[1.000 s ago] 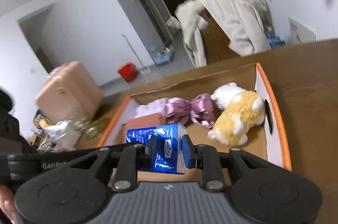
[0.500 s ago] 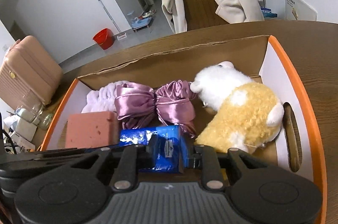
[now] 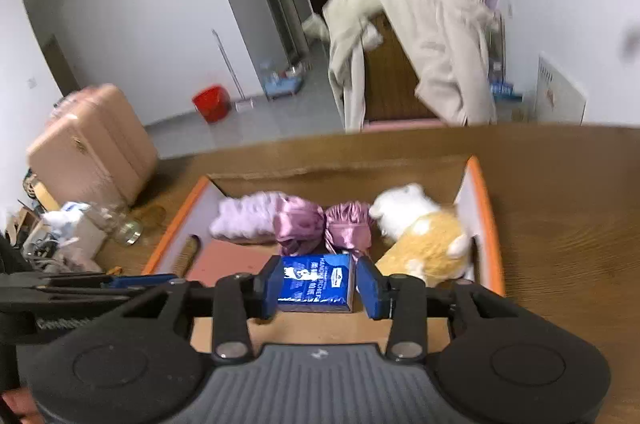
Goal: Organize soft objects
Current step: 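Carry the blue tissue pack into the box beside the sponge and open, then return both tools to the pile and grasp the lilac linen pouch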
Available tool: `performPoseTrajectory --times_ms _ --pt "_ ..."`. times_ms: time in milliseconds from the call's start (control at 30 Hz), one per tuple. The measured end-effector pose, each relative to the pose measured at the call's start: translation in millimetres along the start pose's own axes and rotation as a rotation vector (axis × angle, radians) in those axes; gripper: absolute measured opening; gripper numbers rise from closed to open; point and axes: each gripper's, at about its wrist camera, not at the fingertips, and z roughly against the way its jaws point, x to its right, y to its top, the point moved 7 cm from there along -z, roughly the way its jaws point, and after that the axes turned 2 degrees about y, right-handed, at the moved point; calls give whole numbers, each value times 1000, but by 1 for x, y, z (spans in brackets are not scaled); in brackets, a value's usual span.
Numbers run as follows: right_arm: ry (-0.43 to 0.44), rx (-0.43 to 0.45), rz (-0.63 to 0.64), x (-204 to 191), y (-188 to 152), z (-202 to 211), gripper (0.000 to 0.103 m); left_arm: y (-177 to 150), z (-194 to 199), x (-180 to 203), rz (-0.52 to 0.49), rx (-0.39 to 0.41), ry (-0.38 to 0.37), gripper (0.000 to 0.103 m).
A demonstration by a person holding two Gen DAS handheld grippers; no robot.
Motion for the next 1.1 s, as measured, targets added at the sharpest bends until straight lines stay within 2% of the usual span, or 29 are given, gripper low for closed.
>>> performPoseTrajectory --times_ms 200,367,500,667,800,900,967,1100 --pt "-17 93 60 -8 -10 97 44 -13 99 17 -96 157 38 56" --pt "-8 150 126 -25 -35 156 52 -42 151 36 -179 240 64 63" --pt "-13 211 160 -38 -64 189 53 -81 179 47 -209 316 101 67" --pt "26 284 173 -56 -141 218 58 -159 208 51 -185 407 39 76" --pt "37 264 132 -58 -210 227 59 -223 210 46 -158 373 71 77" --pt "59 243 71 -52 -247 230 65 -252 206 44 -175 329 93 77" --pt "35 217 63 -48 -257 224 65 -258 203 47 -183 307 96 77" --pt "-11 218 37 -36 -260 223 65 -260 198 56 -212 318 98 78"
